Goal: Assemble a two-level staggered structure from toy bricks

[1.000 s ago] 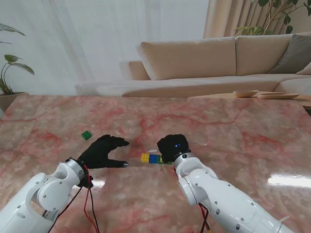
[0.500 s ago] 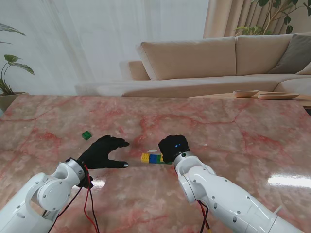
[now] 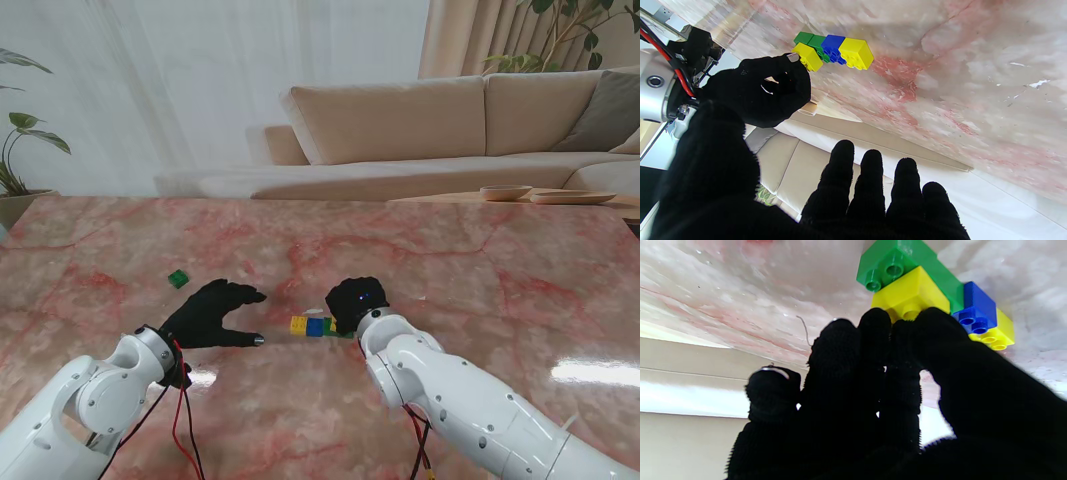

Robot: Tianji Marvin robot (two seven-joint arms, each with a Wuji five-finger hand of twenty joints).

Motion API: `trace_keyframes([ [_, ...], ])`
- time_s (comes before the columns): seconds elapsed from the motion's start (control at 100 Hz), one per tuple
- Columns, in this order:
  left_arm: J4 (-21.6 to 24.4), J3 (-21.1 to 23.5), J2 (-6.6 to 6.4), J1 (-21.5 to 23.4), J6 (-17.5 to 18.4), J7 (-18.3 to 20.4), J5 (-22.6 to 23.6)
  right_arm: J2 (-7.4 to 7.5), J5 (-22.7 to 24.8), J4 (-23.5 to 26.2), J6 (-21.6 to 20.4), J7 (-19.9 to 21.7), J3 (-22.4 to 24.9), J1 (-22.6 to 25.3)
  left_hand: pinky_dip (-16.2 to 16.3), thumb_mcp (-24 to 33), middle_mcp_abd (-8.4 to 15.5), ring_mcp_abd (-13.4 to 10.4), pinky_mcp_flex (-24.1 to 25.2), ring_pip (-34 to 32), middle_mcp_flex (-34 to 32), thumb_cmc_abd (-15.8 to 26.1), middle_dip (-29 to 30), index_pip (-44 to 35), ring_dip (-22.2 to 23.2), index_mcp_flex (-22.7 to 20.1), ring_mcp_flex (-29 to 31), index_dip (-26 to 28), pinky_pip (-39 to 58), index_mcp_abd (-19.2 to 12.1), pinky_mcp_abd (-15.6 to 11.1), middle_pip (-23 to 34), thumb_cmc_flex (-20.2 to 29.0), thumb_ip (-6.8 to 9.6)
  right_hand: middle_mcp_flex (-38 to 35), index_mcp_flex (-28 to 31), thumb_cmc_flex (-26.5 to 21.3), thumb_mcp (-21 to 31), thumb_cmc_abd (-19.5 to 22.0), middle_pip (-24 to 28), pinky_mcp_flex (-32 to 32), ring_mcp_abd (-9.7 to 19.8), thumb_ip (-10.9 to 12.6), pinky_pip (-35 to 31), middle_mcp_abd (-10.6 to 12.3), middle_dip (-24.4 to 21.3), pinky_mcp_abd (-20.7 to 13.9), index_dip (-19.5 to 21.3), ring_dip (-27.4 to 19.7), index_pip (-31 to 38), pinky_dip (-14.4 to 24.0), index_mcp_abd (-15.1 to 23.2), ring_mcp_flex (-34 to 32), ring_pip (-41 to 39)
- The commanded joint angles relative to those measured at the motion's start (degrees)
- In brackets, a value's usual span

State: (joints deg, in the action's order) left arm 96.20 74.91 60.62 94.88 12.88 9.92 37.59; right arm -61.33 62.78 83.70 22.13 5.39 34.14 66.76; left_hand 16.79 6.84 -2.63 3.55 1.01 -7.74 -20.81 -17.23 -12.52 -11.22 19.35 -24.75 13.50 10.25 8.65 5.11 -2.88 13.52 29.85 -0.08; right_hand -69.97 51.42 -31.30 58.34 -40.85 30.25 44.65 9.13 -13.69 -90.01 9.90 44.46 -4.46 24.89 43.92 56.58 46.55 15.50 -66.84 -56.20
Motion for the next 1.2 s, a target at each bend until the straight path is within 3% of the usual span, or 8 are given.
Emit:
trace_keyframes([
  [0.0, 0.0, -0.1, -0.08, 0.2, -0.2, 0.2, -0.2, 0.39, -0.6, -0.2, -0.1, 2.6, -0.4, 0.1, 0.7, 1.3, 0.3, -2.9, 0.2, 1.7, 2.1, 2.3, 0.8, 0.8, -0.7, 0.0, -2.1, -0.7, -1.9, 0.4, -2.7, -1.3, -0.3, 0.33, 0.0, -0.2, -0.7, 4.3, -1.0, -0.9, -0.7, 0.3, -2.1, -1.3, -1.5, 0.1, 0.0, -2.1, 0.8, -3.1, 0.7, 0.5, 1.5, 0.4],
  [0.19, 0.1, -0.1, -0.09, 0.3, -0.2, 0.3, -0.4, 0.92, -0.8, 0.1, -1.2, 6.1, -1.1, -1.2, 0.7, 1.6, 0.3, -2.9, 0.2, 1.7, 2.1, 2.3, 0.8, 0.7, -0.7, -0.1, -2.1, -0.6, -2.0, 0.4, -2.7, -1.3, -0.4, 0.4, 2.2, -2.2, -0.5, 5.2, 0.6, -1.3, -3.3, 0.6, -2.6, -0.1, -1.5, 1.5, -0.7, -1.3, 1.2, -4.0, 1.5, 0.9, 4.3, 0.6],
  [0.53, 0.4, 0.2, -0.12, 0.6, -0.2, 0.5, -0.3, 0.97, -1.9, -1.2, -1.7, 6.9, -4.0, -3.3, 0.8, 1.9, 0.2, -2.9, 0.2, 1.6, 2.1, 2.3, 0.7, 0.7, -0.7, -0.1, -2.1, -0.5, -2.1, 0.4, -2.7, -1.3, -0.5, 0.46, 2.4, -2.0, 0.0, 4.5, 1.6, -0.8, -4.0, 0.9, -2.6, -0.1, -0.9, 2.5, -1.1, -1.2, 1.8, -4.4, 2.3, 1.2, 5.1, -0.5],
  [0.8, 0.4, 0.6, -0.14, 1.0, -0.1, 0.5, -0.2, 0.81, -4.1, -3.1, -1.4, 6.3, -6.2, -4.0, 0.9, 2.1, 0.3, -2.9, 0.2, 1.6, 2.1, 2.3, 0.7, 0.6, -0.6, -0.1, -2.0, -0.5, -2.1, 0.3, -2.7, -1.2, -0.7, 0.41, 1.4, -0.9, -0.4, 4.2, 1.3, -0.8, -3.6, 0.4, -2.6, -0.1, -1.1, 1.9, -0.9, -1.6, 1.7, -4.2, 2.6, 1.0, 4.4, -0.6],
  [1.05, 0.3, 0.4, -0.17, 0.8, -0.1, 0.7, -0.3, 1.18, -3.4, -2.1, -2.5, 6.3, -5.1, -2.2, 0.9, 2.2, 0.4, -3.0, 0.2, 1.6, 2.1, 2.3, 0.7, 0.6, -0.6, 0.0, -2.1, -0.5, -2.2, 0.3, -2.7, -1.3, -0.8, 0.35, 1.4, -0.9, -0.3, 4.2, 1.3, -1.0, -3.7, 0.4, -2.6, 0.0, -0.8, 1.6, -0.8, -1.8, 1.5, -4.1, 2.6, 1.3, 4.6, -0.2],
  [1.19, 0.3, 0.1, -0.16, 0.6, 0.0, 0.6, -0.4, 0.96, -2.0, -2.2, -3.7, 3.4, -3.6, -1.0, 0.9, 2.4, 0.4, -2.9, 0.2, 1.6, 2.1, 2.3, 0.7, 0.6, -0.6, 0.0, -2.1, -0.5, -2.2, 0.3, -2.7, -1.3, -0.7, 0.33, 2.5, -1.9, -0.2, 4.4, 1.4, -1.7, -4.4, 0.7, -2.6, 1.0, -0.3, 1.4, -1.1, -1.8, 1.1, -4.4, 2.4, 1.5, 5.7, 0.9],
])
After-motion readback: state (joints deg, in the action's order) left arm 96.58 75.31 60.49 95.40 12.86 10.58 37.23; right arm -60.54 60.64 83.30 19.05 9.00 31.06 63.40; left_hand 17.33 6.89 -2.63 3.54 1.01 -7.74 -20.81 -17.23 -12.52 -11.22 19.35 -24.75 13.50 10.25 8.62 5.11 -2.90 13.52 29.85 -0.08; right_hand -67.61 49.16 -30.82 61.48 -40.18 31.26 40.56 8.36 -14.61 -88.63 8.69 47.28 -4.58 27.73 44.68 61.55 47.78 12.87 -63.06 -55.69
